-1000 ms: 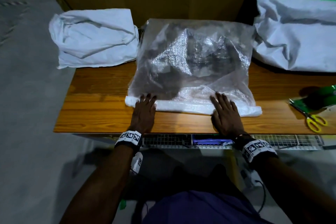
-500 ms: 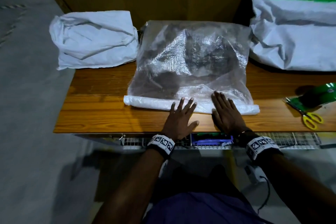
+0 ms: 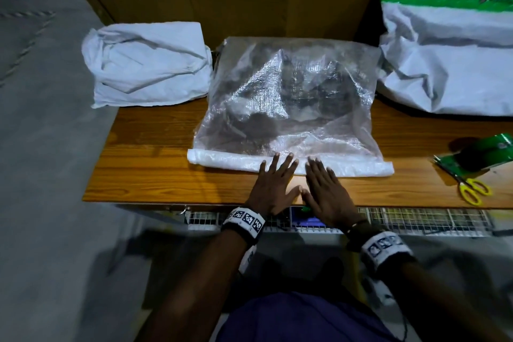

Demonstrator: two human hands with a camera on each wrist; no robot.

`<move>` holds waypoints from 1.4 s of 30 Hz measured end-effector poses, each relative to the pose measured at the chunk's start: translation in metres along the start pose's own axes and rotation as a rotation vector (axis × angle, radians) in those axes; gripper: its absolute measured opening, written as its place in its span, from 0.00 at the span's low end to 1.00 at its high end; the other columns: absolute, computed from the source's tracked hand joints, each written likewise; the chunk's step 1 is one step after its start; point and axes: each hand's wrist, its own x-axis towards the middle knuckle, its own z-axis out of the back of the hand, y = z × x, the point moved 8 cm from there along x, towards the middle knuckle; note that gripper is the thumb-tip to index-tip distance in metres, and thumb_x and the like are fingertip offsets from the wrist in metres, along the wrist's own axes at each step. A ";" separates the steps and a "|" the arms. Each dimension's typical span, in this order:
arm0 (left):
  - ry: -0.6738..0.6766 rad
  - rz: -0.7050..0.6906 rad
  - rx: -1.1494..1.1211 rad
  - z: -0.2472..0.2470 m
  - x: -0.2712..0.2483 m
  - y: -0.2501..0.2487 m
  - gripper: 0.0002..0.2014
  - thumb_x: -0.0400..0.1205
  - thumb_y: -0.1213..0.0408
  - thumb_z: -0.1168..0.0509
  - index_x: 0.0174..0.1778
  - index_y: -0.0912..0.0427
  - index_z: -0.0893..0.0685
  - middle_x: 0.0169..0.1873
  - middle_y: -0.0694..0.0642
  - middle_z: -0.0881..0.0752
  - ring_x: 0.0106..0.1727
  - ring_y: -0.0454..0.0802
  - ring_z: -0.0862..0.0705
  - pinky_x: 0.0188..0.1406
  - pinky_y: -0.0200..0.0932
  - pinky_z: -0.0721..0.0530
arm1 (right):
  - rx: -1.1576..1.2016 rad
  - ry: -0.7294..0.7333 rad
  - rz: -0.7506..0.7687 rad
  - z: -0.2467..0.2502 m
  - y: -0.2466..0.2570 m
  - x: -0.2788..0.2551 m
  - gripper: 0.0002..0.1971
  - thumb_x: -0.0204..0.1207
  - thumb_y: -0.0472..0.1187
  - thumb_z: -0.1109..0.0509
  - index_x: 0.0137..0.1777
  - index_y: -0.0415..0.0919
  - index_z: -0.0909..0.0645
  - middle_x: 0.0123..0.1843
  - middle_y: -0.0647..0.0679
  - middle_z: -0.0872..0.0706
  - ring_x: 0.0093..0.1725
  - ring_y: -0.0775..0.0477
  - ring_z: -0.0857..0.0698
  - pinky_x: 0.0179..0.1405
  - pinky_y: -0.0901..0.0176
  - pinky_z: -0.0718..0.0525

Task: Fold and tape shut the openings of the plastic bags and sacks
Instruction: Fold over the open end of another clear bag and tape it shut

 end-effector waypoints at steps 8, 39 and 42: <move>-0.047 0.141 0.120 0.035 -0.058 0.147 0.37 0.91 0.38 0.50 0.94 0.53 0.49 0.92 0.52 0.48 0.92 0.51 0.46 0.89 0.66 0.44 | 0.000 -0.034 0.024 0.005 -0.004 -0.004 0.35 0.92 0.55 0.50 0.94 0.37 0.50 0.95 0.43 0.51 0.94 0.46 0.53 0.92 0.46 0.48; -0.021 0.106 -0.397 0.011 0.074 -0.137 0.41 0.80 0.81 0.39 0.91 0.64 0.43 0.84 0.69 0.30 0.84 0.66 0.32 0.82 0.54 0.31 | 0.709 -0.280 -0.206 0.075 -0.110 -0.041 0.34 0.83 0.32 0.40 0.90 0.33 0.40 0.79 0.35 0.20 0.72 0.42 0.16 0.69 0.48 0.18; -0.065 0.043 -0.113 0.006 0.087 -0.157 0.31 0.87 0.67 0.41 0.89 0.56 0.34 0.75 0.67 0.23 0.67 0.68 0.22 0.64 0.58 0.25 | 0.784 -0.453 -0.245 0.115 -0.161 -0.065 0.29 0.83 0.28 0.34 0.84 0.37 0.31 0.76 0.41 0.16 0.74 0.44 0.15 0.68 0.45 0.13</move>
